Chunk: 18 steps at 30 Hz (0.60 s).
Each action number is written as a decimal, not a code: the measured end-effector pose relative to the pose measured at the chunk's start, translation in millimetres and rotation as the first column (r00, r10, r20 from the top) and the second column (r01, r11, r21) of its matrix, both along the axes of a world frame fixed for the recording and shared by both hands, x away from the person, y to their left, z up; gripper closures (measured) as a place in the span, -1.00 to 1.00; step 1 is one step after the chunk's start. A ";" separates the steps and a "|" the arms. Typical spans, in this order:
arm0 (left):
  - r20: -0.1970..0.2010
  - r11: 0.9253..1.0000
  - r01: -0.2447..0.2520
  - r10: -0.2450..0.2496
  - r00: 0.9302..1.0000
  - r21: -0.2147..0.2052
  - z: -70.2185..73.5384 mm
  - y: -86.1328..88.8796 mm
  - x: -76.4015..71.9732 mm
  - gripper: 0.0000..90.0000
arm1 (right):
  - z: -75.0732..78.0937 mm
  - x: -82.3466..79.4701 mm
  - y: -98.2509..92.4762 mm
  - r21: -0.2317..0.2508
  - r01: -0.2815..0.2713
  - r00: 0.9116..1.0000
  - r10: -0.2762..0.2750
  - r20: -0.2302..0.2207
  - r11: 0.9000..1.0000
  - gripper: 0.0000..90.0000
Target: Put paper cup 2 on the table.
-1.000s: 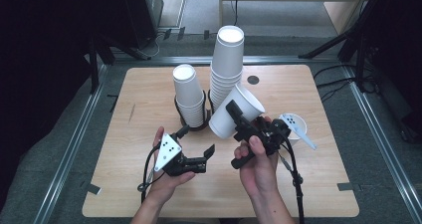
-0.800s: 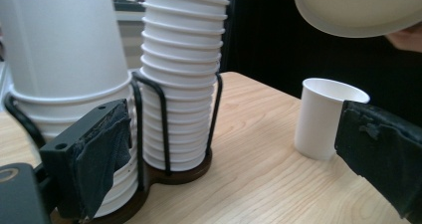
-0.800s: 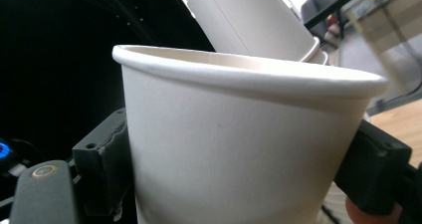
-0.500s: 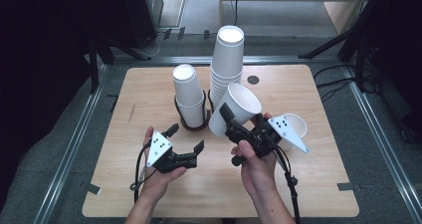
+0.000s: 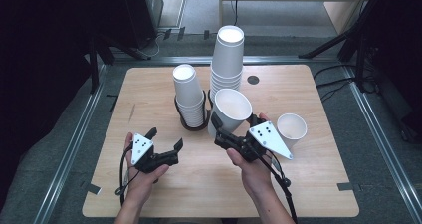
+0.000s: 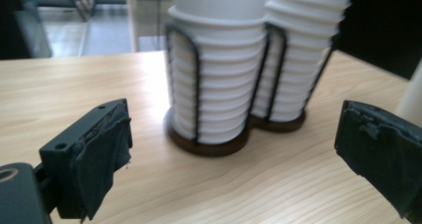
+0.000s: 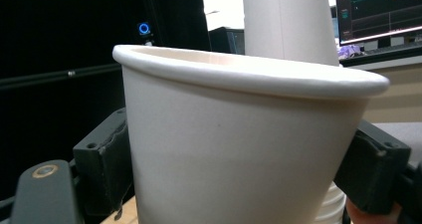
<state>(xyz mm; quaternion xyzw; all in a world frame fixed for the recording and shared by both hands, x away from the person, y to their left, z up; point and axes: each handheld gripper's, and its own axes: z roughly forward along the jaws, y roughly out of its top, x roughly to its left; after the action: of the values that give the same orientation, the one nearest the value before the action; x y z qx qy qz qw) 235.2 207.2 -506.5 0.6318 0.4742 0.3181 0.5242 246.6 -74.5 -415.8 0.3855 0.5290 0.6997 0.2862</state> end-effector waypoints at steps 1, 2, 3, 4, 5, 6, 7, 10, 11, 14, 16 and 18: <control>-0.005 1.000 -0.012 0.012 1.000 0.006 -2.2 4.2 -1.3 -0.96 | -1.3 0.0 0.2 -0.006 -0.001 1.000 0.001 0.002 1.000 -0.66; -0.011 1.000 -0.020 0.020 1.000 0.013 -3.8 7.5 -2.5 -0.96 | -3.9 0.3 0.8 -0.014 -0.004 1.000 0.004 0.009 1.000 -0.66; -0.015 0.999 -0.029 0.029 0.999 0.017 -5.6 10.5 -3.7 -0.96 | -6.0 0.8 1.2 -0.024 -0.006 1.000 0.006 0.011 1.000 -0.66; -0.017 0.999 -0.035 0.035 0.999 0.018 -6.5 13.0 -4.7 -0.96 | -8.6 1.2 1.8 -0.034 -0.005 1.000 0.005 0.015 0.999 -0.66; -0.016 0.999 -0.044 0.044 0.999 0.014 -7.5 16.3 -6.3 -0.96 | -10.8 1.7 2.2 -0.042 -0.004 1.000 0.005 0.019 0.999 -0.66; -0.015 0.998 -0.053 0.054 0.998 0.015 -8.2 19.9 -7.8 -0.96 | -13.8 2.5 2.6 -0.052 -0.008 1.000 0.009 0.020 0.999 -0.66; -0.011 0.998 -0.066 0.066 0.998 0.006 -9.4 25.2 -10.4 -0.96 | -17.3 3.4 3.3 -0.060 -0.009 1.000 0.011 0.023 0.998 -0.66; -0.016 0.997 -0.077 0.077 0.997 -0.007 -11.0 34.2 -15.1 -0.96 | -28.7 6.4 5.5 -0.075 -0.019 1.000 0.021 0.016 0.997 -0.66; -0.019 0.996 -0.085 0.085 0.996 0.000 -11.5 36.3 -16.1 -0.96 | -33.6 7.6 5.8 -0.082 -0.025 1.000 0.026 0.013 0.996 -0.66; -0.026 0.997 -0.082 0.082 0.996 0.017 -13.3 44.2 -20.1 -0.96 | -45.1 9.8 6.1 -0.105 -0.034 0.999 0.034 0.006 0.994 -0.66; -0.022 0.995 -0.090 0.091 0.996 0.047 -14.3 47.5 -22.3 -0.96 | -52.1 9.5 6.4 -0.104 -0.056 0.998 0.056 0.003 0.993 -0.66; -0.009 0.991 -0.107 0.108 0.994 0.080 -14.3 51.6 -23.0 -0.96 | -58.9 9.7 7.5 -0.109 -0.063 0.998 0.064 0.004 0.992 -0.66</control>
<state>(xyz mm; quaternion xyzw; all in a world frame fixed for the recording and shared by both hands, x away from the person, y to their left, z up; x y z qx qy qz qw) 212.1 258.8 -520.8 0.6279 0.4980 0.3602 0.4776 256.3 -67.1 -474.7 0.3495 0.5774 0.6801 0.2863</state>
